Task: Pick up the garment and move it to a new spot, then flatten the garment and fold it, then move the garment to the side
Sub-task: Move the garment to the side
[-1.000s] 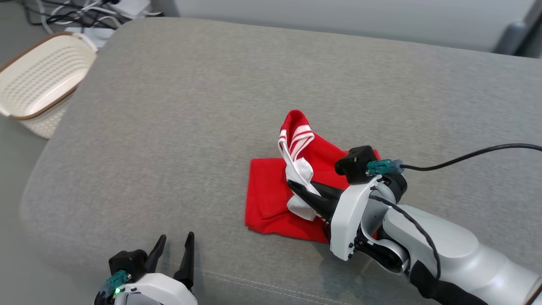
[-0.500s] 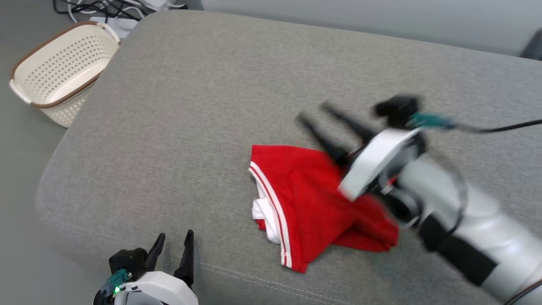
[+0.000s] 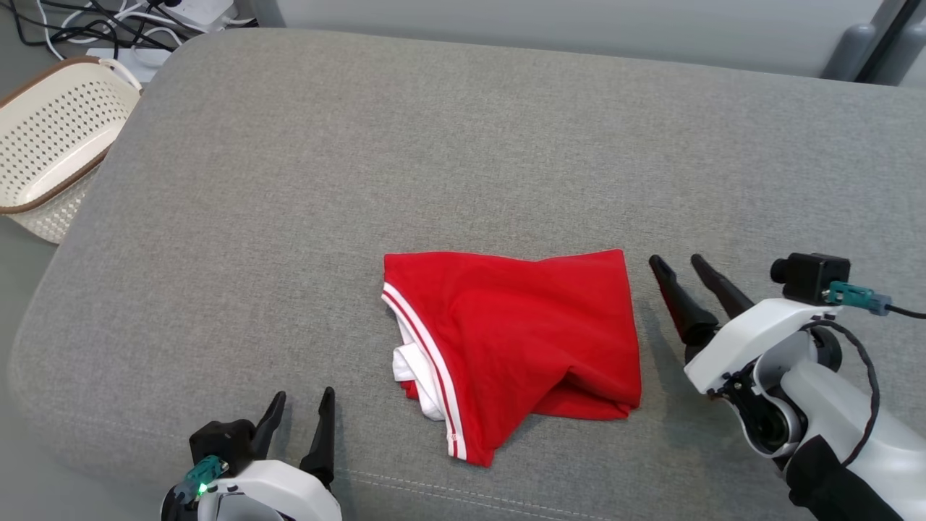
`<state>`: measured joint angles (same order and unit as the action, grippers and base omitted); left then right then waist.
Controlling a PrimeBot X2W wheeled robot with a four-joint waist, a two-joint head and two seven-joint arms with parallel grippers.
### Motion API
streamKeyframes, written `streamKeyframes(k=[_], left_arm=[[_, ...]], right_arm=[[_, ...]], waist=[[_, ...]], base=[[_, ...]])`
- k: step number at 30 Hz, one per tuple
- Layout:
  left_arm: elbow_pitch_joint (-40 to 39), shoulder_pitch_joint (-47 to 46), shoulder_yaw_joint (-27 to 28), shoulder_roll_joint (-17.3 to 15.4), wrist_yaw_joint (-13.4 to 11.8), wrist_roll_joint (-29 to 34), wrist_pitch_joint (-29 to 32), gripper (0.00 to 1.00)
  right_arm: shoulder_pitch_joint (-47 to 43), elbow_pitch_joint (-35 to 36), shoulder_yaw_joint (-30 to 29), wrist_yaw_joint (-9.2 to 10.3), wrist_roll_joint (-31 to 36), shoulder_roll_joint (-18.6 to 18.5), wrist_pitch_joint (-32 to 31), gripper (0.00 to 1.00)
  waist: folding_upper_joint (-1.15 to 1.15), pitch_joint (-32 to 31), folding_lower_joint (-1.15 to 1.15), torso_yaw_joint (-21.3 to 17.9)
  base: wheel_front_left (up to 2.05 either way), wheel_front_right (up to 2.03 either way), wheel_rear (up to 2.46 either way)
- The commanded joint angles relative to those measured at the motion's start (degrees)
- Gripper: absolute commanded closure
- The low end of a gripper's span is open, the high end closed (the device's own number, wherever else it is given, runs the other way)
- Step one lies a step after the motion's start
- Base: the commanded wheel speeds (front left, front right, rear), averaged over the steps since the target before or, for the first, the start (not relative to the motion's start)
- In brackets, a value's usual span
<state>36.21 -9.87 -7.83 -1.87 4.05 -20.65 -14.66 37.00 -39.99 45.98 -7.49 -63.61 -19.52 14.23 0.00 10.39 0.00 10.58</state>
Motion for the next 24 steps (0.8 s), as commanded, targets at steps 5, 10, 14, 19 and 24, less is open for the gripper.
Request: streamKeyframes(k=[5,10,14,19,24], left_arm=[[-1.3,-1.9,0.3,-1.0,0.4,-0.6,-0.3,0.00],[-1.8,-2.1,-0.3,-1.0,0.1,-1.3,-0.3,0.00],[-2.3,-2.3,-0.7,-1.0,0.0,-2.2,-0.3,0.00],[-2.9,-2.3,-0.9,-1.0,-0.2,-2.6,-0.3,0.00],[-3.3,-1.9,-0.1,-1.0,-0.4,-3.1,-0.3,0.00]], right_arm=[[0.1,-0.2,3.1,0.00,-2.7,0.5,0.4,0.00],[1.9,-2.9,4.4,0.00,-4.3,0.1,0.0,0.00],[3.0,-5.4,6.1,0.00,-5.6,-0.1,-2.5,0.02],[3.3,-6.1,8.4,0.00,-6.9,-0.3,-5.7,1.00],[5.5,-4.3,8.0,0.00,-7.0,-2.6,-1.6,1.00]], waist=[[0.00,1.2,0.00,2.0],[0.00,2.7,0.00,4.5],[0.00,4.0,0.00,6.5],[0.00,4.5,0.00,7.7],[0.00,3.9,0.00,7.5]], base=[[0.00,0.00,0.00],[0.00,0.00,0.00],[0.00,0.00,0.00],[0.00,0.00,0.00],[0.00,0.00,0.00]])
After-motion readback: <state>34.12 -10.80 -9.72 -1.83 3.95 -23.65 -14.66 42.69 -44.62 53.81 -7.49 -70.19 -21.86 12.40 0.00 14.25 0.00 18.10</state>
